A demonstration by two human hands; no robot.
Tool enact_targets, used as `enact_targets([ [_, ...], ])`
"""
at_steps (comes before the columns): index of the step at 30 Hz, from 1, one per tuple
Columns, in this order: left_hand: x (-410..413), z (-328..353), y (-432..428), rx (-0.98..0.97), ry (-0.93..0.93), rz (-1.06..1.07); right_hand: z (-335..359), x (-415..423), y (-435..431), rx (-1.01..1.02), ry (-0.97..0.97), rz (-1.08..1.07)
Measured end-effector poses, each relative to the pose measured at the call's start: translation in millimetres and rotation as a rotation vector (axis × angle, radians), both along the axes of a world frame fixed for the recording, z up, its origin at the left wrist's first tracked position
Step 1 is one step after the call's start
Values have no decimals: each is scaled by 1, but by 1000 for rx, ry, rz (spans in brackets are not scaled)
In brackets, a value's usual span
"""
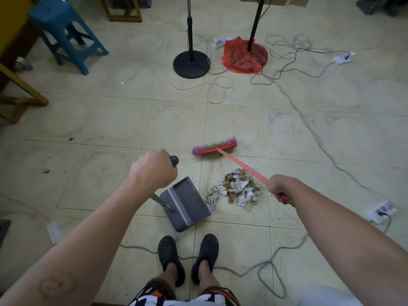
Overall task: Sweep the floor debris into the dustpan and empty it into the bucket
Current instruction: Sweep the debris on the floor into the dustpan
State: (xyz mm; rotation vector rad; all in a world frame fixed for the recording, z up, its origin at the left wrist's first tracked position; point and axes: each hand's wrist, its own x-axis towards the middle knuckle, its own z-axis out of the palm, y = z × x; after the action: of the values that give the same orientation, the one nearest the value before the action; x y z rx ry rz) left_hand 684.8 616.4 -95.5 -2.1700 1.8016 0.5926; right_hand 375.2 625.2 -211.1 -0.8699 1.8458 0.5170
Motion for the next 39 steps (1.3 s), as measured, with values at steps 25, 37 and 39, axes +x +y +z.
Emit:
enact_targets([
  [25,65,15,4,65,-19,56,35,41,-9,-167,239,613],
  [37,71,7,16,63,-57,59,54,-20,-38,-103,450,814],
  [39,63,4,17,70,-51,51,61,-35,-36,-114,518,816],
])
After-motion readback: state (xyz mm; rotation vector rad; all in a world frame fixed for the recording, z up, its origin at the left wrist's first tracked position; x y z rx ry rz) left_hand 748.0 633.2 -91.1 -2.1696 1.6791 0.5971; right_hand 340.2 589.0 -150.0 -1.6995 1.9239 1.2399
